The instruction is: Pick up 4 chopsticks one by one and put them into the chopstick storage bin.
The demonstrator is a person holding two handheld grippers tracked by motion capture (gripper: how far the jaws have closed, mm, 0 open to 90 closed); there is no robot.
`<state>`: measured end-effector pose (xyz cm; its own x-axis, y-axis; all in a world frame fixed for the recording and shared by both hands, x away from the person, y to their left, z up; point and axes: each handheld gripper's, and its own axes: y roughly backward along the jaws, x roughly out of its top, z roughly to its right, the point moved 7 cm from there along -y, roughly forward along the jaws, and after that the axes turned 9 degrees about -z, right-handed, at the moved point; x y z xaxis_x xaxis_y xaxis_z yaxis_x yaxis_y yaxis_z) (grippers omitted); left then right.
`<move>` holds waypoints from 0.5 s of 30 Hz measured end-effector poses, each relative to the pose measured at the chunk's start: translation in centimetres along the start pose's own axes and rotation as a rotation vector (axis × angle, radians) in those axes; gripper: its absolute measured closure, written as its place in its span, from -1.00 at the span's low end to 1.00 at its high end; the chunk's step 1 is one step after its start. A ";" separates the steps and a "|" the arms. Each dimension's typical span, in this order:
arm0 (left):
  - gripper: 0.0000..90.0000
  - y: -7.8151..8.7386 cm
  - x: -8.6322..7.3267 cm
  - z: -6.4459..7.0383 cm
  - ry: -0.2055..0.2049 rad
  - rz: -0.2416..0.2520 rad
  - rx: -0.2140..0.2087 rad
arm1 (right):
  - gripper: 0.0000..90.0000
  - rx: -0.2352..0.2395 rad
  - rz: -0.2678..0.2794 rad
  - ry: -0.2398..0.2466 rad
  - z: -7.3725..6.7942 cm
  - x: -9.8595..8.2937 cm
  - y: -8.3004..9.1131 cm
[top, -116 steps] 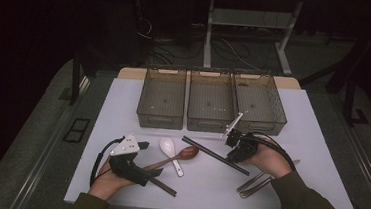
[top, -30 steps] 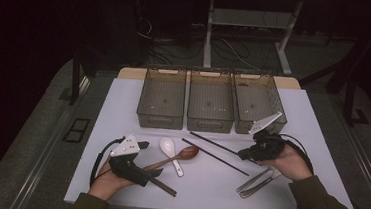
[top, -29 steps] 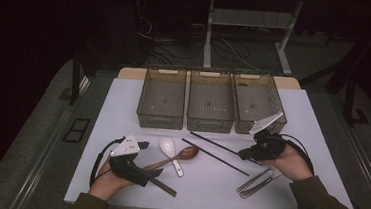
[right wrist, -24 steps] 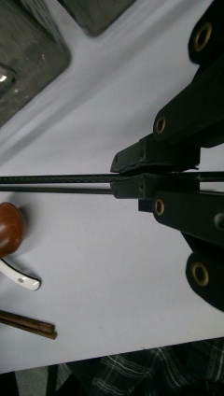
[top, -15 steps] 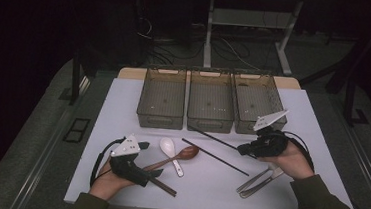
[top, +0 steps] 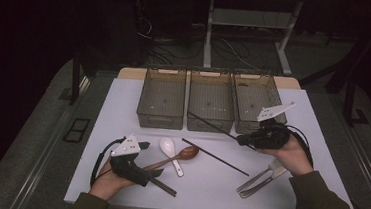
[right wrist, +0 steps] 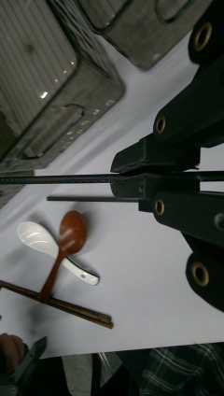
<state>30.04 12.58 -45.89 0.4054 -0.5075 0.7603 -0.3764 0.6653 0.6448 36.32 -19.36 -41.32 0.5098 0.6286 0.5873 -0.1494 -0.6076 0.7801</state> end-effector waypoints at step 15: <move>-1.00 -0.1 0.0 0.0 0.006 0.004 -0.003 | 0.90 -0.040 0.055 -0.028 0.5 2.3 0.2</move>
<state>30.07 12.51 -45.91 0.4092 -0.5013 0.7624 -0.3759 0.6688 0.6414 37.87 -18.24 -39.90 0.5232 0.5809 0.6236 -0.2110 -0.6206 0.7552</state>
